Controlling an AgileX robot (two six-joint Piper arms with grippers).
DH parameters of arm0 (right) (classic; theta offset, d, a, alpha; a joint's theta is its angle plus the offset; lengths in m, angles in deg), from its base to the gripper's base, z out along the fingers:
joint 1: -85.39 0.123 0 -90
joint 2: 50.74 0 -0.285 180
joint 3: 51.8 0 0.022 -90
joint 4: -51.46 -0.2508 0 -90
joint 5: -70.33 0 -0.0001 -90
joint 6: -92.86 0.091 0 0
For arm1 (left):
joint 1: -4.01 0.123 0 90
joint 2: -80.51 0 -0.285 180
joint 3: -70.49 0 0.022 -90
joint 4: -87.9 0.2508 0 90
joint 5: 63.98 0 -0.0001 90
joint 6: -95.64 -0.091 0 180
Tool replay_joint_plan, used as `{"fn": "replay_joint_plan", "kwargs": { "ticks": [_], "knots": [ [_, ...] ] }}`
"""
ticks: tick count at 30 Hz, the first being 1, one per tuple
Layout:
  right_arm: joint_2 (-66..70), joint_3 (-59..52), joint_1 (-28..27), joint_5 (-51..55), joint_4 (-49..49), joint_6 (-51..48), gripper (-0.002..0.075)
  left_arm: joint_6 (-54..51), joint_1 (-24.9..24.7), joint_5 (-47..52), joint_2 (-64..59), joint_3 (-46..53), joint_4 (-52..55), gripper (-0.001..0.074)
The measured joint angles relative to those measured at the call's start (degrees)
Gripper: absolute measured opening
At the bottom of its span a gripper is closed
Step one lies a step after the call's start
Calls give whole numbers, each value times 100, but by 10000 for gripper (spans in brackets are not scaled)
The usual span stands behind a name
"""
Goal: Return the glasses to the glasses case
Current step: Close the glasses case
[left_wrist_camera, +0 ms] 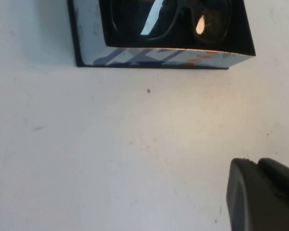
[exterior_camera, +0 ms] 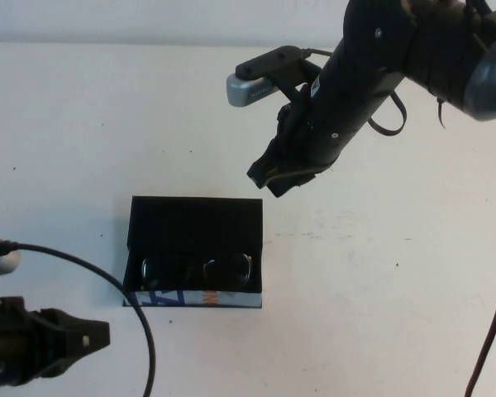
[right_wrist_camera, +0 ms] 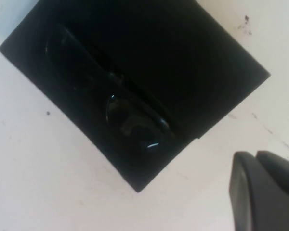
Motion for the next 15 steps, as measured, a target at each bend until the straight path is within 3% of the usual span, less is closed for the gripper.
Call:
{"fn": "replay_joint_plan", "kwargs": {
  "ticks": [8,15],
  "knots": [
    [327,327,-265,-455,-421,0,-11,-2553,-46,-319,-1854,-46,-2202,-3],
    [1307,1607,-481,-57,-768,0,-11,-4246,-834,-536,-3436,-311,-3729,-3]
  ]
}}
